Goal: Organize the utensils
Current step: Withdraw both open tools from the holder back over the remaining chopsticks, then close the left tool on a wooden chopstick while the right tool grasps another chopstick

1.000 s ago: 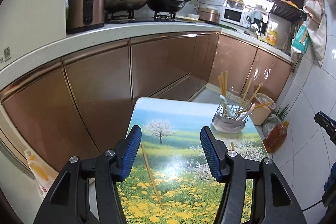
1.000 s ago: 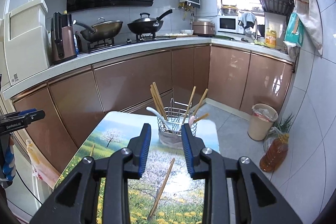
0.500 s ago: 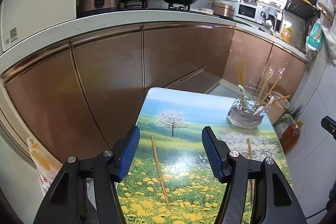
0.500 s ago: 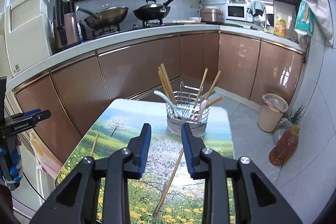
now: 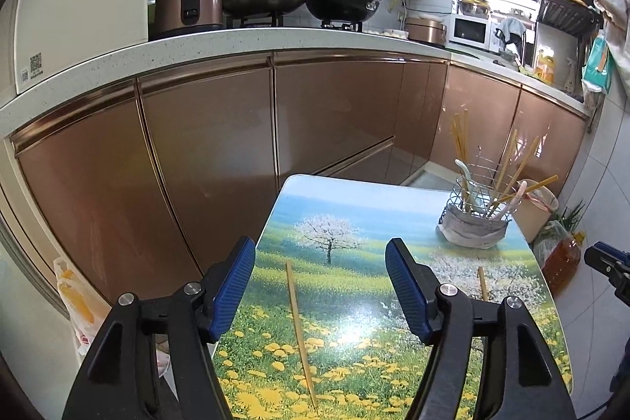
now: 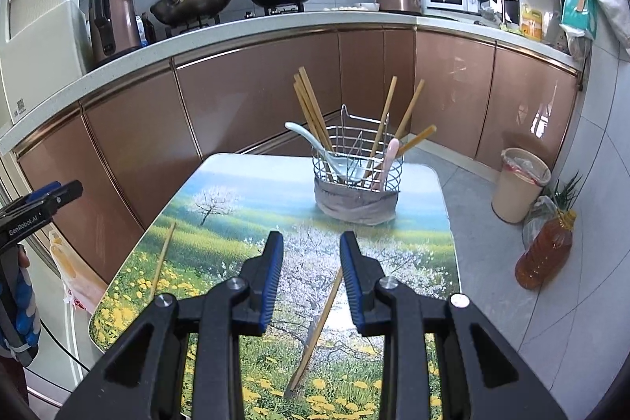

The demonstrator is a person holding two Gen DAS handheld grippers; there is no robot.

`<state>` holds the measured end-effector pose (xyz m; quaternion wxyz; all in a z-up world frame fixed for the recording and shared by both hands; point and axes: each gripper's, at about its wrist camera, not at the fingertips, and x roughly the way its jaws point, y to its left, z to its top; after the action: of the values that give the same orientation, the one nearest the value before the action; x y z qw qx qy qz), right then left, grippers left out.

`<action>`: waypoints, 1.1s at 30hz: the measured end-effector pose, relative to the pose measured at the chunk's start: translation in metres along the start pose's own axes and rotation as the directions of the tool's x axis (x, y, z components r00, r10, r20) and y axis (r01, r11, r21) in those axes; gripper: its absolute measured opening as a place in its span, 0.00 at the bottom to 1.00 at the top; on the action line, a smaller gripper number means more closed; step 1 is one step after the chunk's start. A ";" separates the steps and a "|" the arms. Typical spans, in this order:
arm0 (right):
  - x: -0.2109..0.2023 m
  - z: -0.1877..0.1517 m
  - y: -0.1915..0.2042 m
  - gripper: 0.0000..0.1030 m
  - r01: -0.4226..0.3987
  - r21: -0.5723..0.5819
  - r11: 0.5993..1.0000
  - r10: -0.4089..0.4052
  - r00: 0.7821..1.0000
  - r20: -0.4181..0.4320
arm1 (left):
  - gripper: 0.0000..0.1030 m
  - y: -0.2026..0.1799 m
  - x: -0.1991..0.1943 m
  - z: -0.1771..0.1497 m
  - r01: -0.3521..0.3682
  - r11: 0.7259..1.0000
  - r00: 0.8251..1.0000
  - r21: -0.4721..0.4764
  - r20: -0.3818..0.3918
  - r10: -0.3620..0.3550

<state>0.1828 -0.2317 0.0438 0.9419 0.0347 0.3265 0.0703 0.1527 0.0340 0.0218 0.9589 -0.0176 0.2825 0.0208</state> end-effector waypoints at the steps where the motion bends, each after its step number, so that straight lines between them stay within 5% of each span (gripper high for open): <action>1: 0.002 -0.001 0.000 0.28 0.000 0.001 1.000 0.000 1.000 -0.003 | 0.68 -0.001 0.000 0.000 -0.004 1.000 1.000 0.001 0.005 0.004; 17: 0.037 0.001 -0.001 0.28 -0.006 -0.003 1.000 0.005 0.999 -0.042 | 0.73 -0.007 0.025 -0.006 -0.050 0.999 0.998 0.016 0.027 0.049; 26: 0.073 -0.001 -0.003 0.27 -0.024 -0.001 1.000 0.024 0.995 -0.096 | 0.73 -0.004 0.060 -0.011 -0.067 0.997 0.997 0.029 -0.036 0.068; 33: 0.123 -0.012 -0.012 0.28 -0.027 0.021 0.999 0.031 0.976 -0.217 | 0.73 -0.001 0.100 -0.018 -0.082 0.996 0.988 0.033 -0.130 0.085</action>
<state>0.2716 -0.2246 -0.0421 0.8992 0.0398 0.4275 0.0845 0.2272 0.0354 -0.0478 0.9366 0.0061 0.3460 0.0558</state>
